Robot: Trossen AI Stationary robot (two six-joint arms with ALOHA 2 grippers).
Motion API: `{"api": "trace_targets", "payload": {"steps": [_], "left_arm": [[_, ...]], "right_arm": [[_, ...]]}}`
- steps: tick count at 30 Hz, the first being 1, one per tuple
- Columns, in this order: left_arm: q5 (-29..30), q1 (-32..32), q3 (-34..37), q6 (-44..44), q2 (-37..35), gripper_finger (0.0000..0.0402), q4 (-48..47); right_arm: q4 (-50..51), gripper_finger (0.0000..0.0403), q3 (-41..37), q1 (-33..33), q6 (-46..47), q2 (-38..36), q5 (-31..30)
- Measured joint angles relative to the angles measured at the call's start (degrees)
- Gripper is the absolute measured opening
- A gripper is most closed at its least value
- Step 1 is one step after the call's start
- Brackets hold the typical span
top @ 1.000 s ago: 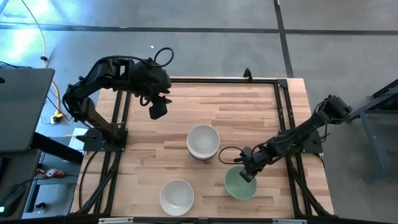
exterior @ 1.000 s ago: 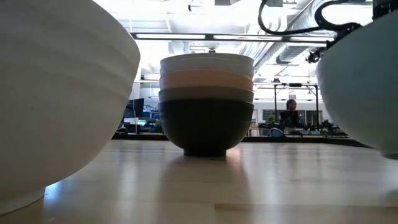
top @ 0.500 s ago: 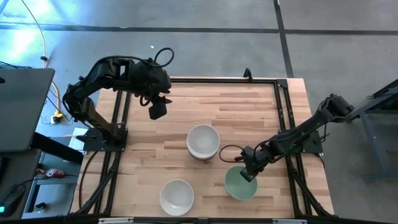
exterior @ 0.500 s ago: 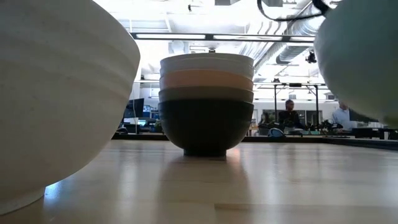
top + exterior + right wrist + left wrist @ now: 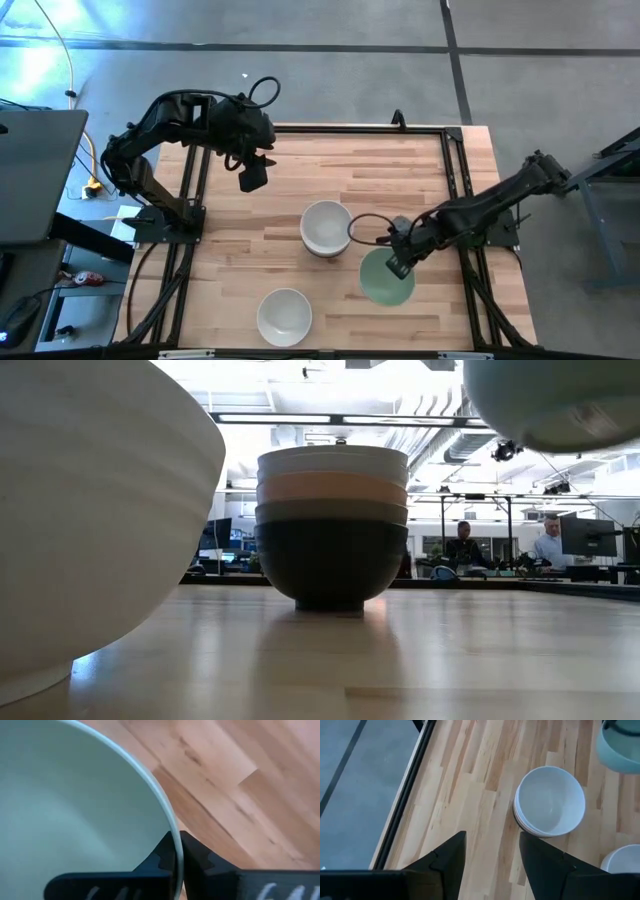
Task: Nest bowls inside each other
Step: Stack the green bowl on the white bowl
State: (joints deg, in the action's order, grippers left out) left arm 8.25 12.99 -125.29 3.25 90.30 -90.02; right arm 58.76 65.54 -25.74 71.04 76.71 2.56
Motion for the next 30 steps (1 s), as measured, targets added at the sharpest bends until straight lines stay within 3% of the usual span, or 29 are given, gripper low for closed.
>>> {"api": "trace_targets", "payload": {"steps": [8, 18, 22, 26, 30], "left_arm": [[0.0, 0.0, 2.3, 0.0, -0.4, 0.0173, 0.2], [1.0, 1.6, 29.5, 2.1, -9.0, 0.0173, 0.6], [-0.1, 1.5, 40.3, 4.2, -13.5, 0.0173, 6.0], [-4.2, 0.1, 47.8, 6.8, -18.0, 0.0173, 14.1], [-4.6, -1.5, 51.7, 10.0, -21.0, 0.0173, 17.7]], "right_arm": [[8.6, 0.0000, 7.9, 2.3, 0.3, 0.0, -1.1], [14.9, 0.0000, 13.6, 8.2, -0.6, 0.0, -2.4], [14.6, 0.0000, 14.5, 11.9, -4.0, 0.0, -4.3], [13.4, 0.0000, 14.7, 15.6, -8.2, 0.0, -5.6], [13.3, 0.0000, 14.7, 18.4, -10.0, 0.0, -5.6]]}}
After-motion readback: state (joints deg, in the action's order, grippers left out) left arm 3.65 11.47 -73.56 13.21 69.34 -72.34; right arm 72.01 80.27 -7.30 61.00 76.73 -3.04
